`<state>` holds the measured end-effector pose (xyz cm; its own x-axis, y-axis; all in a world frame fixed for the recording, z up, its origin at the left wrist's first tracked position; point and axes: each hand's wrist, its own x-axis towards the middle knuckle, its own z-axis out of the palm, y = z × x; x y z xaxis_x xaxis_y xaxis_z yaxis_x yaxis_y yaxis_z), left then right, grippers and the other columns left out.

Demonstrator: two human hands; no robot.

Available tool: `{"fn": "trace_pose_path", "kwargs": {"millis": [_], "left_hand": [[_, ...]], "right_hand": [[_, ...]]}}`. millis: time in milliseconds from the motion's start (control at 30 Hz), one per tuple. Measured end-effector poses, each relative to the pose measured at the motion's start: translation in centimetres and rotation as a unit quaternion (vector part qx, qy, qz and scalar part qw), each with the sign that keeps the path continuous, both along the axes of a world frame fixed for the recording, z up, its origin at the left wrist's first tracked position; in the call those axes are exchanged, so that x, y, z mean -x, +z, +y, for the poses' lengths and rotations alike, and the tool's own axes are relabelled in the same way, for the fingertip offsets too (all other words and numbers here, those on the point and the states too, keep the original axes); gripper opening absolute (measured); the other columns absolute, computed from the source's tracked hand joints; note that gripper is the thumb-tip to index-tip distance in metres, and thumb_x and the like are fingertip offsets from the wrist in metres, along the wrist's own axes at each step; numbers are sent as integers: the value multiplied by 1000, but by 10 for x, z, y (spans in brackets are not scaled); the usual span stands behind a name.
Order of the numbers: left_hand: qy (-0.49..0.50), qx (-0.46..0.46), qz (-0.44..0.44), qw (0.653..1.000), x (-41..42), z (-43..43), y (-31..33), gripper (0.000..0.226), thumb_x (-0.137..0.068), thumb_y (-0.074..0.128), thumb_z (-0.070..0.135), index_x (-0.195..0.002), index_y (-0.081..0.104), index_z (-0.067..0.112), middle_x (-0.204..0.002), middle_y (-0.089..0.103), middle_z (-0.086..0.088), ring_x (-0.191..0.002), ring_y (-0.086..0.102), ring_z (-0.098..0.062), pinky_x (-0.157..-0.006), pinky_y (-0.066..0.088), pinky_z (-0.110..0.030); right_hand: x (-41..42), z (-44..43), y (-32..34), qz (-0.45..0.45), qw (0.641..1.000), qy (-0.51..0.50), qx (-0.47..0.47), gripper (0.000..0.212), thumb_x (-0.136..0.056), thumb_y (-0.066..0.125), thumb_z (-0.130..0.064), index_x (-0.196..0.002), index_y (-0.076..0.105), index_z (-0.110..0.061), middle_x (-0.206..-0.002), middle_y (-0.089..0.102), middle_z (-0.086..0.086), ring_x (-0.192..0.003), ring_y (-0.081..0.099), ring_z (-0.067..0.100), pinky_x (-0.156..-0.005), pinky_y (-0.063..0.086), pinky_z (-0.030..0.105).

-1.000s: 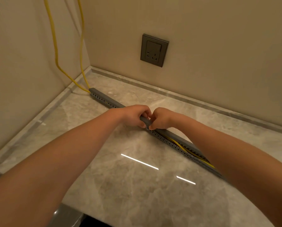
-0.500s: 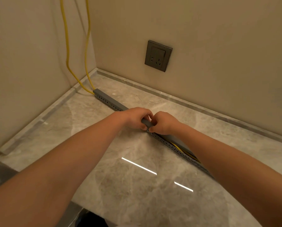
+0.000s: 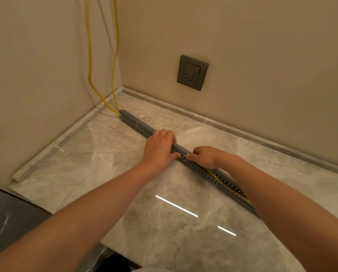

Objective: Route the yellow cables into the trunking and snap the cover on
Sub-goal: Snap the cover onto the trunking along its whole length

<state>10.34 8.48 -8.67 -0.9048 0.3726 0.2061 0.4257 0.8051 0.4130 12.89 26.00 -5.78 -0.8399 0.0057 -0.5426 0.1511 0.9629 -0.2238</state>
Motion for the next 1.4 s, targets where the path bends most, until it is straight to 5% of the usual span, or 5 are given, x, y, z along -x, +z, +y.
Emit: {"fn": "trace_pose_path", "kwargs": {"millis": [133, 300, 400, 1133, 1400], "left_hand": [[134, -170, -221, 951, -19, 11, -15, 34, -87, 62, 47, -99, 50, 18, -87, 64, 4, -77, 61, -17, -67, 48, -32], [146, -525, -471, 694, -11, 24, -9, 37, -93, 60, 32, -117, 57, 4, -107, 66, -11, -93, 66, -20, -71, 57, -28], [154, -583, -473, 643, -12, 26, -14, 33, -94, 61, 24, -119, 54, 6, -117, 65, -12, -106, 64, -22, -79, 55, -34], [177, -523, -496, 670, -13, 28, -1, 13, -92, 64, 17, -95, 58, 6, -94, 66, -9, -80, 67, -19, -62, 61, -29], [187, -513, -492, 678, -17, 24, -7, 40, -85, 72, 25, -111, 54, 2, -99, 67, -12, -83, 67, -19, -62, 60, -27]], "right_hand": [[-3, -1, -3, 105, 991, -51, 62, 51, -99, 26, -55, -87, 57, -17, -87, 61, 3, -85, 57, 24, -77, 44, 37], [-4, -13, -3, 154, 985, -32, 69, 53, -100, 23, -53, -81, 56, -16, -78, 59, 1, -76, 55, 21, -67, 41, 34], [-6, -18, -9, 169, 983, -24, 64, 54, -100, 21, -53, -85, 59, -17, -81, 61, 1, -77, 57, 22, -66, 41, 34], [-4, -8, 8, 193, 974, 105, -51, 49, -103, 18, -42, -98, 62, -21, -94, 67, 9, -88, 59, 27, -77, 50, 42], [2, -6, 5, 142, 988, 58, -3, 57, -101, 18, -52, -77, 56, -16, -80, 59, 3, -82, 56, 23, -72, 45, 35]]}}
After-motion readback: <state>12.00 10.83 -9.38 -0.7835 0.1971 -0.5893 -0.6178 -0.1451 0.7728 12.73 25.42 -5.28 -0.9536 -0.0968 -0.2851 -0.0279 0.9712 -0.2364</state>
